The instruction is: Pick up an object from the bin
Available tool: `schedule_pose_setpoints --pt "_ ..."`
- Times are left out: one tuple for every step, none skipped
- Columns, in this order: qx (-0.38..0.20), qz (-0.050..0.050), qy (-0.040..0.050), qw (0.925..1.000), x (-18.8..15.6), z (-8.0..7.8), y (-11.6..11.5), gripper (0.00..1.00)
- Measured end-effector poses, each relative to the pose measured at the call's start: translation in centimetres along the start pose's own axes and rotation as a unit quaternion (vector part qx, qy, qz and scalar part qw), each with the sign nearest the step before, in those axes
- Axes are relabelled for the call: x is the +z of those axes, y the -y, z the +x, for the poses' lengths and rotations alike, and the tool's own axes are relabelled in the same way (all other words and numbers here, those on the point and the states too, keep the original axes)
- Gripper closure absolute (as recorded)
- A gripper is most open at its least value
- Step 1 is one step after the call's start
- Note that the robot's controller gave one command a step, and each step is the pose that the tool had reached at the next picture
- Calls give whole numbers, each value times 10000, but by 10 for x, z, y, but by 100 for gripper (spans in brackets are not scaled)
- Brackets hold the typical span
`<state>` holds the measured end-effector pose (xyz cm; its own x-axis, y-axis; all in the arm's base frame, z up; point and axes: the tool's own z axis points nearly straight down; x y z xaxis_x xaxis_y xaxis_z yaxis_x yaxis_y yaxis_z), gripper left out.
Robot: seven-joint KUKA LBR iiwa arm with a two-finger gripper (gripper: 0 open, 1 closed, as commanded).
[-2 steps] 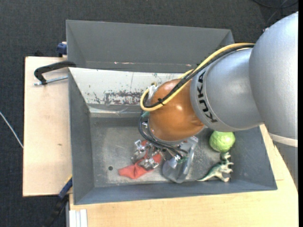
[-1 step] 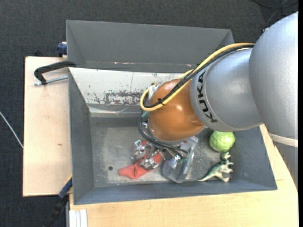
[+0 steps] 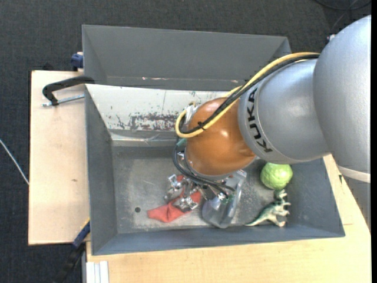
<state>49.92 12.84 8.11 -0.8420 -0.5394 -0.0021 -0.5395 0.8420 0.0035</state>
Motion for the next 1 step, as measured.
schedule_pose_setpoints --pt "1 -1 -21 10000 -20 1 0 100"
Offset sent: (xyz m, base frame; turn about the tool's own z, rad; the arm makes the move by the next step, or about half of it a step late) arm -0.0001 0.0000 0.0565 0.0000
